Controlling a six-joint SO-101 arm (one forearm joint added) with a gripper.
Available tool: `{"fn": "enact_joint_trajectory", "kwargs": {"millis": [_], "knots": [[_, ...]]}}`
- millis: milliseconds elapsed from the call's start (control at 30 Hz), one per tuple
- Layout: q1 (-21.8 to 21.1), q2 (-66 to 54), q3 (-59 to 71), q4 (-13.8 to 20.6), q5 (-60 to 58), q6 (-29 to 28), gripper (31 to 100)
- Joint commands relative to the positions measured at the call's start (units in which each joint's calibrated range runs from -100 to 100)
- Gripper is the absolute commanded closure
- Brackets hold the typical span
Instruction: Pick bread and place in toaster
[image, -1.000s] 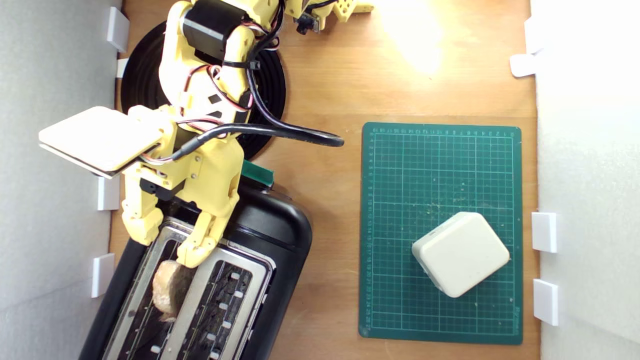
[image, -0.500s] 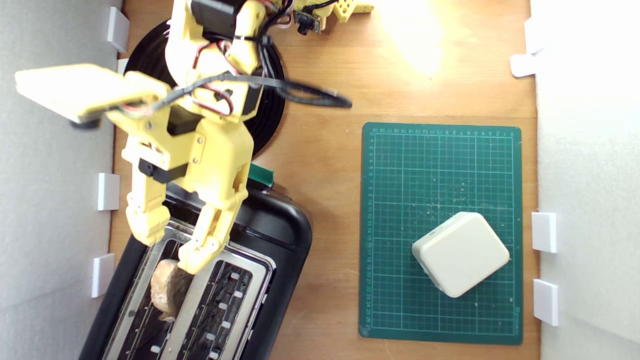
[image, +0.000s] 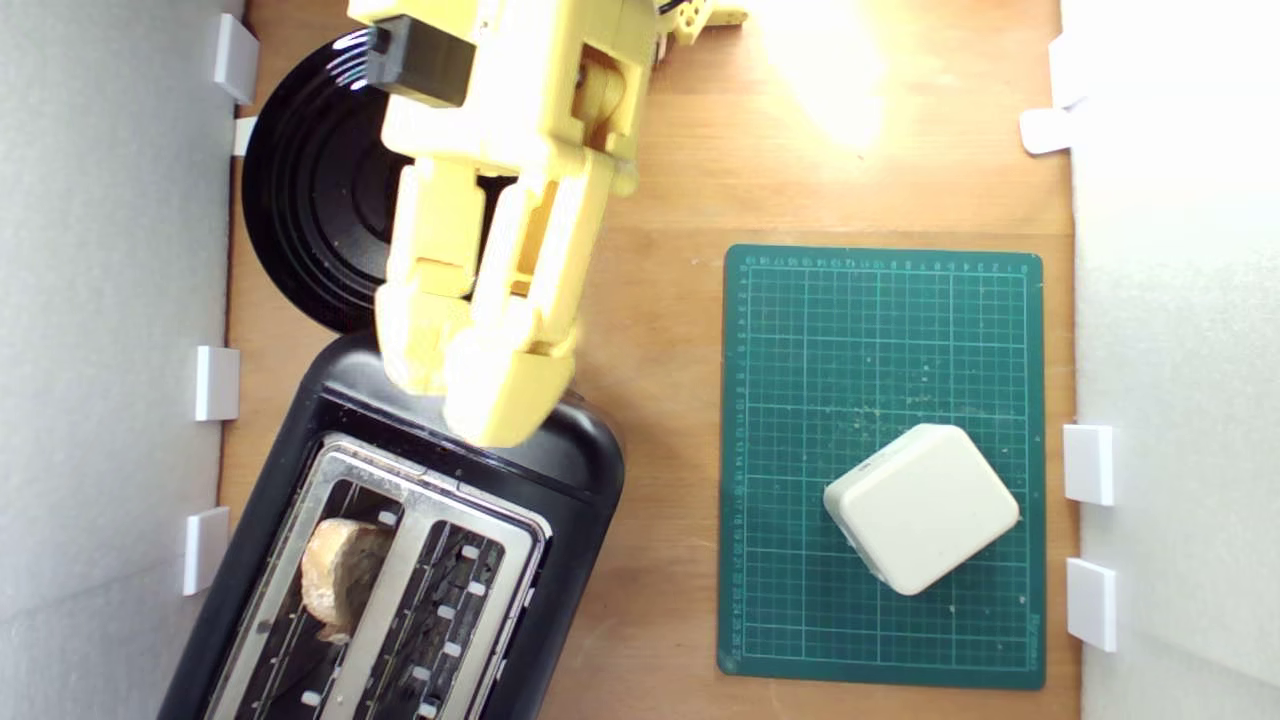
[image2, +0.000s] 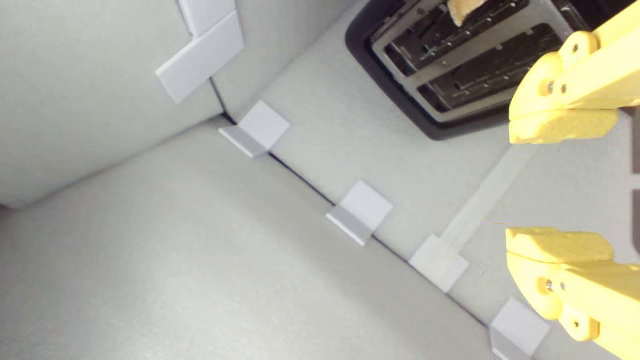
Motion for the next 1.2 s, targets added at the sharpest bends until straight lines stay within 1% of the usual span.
{"fn": "enact_joint_trajectory", "kwargs": {"millis": [0, 233, 300, 433, 567, 700, 1067, 1167], "knots": [[-3.96, -8.06, 8.83, 0.47, 0.28, -0.7, 55.6], [-9.52, -23.04, 32.35, 0.38, 0.28, -0.8, 56.0], [-10.97, -27.69, 39.43, 0.38, 0.2, -0.7, 59.4], [-13.14, -37.68, 54.22, 0.38, 0.2, -0.65, 69.1], [-15.48, -46.91, 66.57, 0.56, 0.2, -0.65, 74.9], [-15.48, -55.15, 76.56, 0.38, 0.2, -1.17, 78.1], [-14.92, -74.62, 99.07, 0.83, 0.28, -1.33, 91.7], [-12.82, -76.36, 101.25, 0.83, 0.28, -2.79, 95.5]]}}
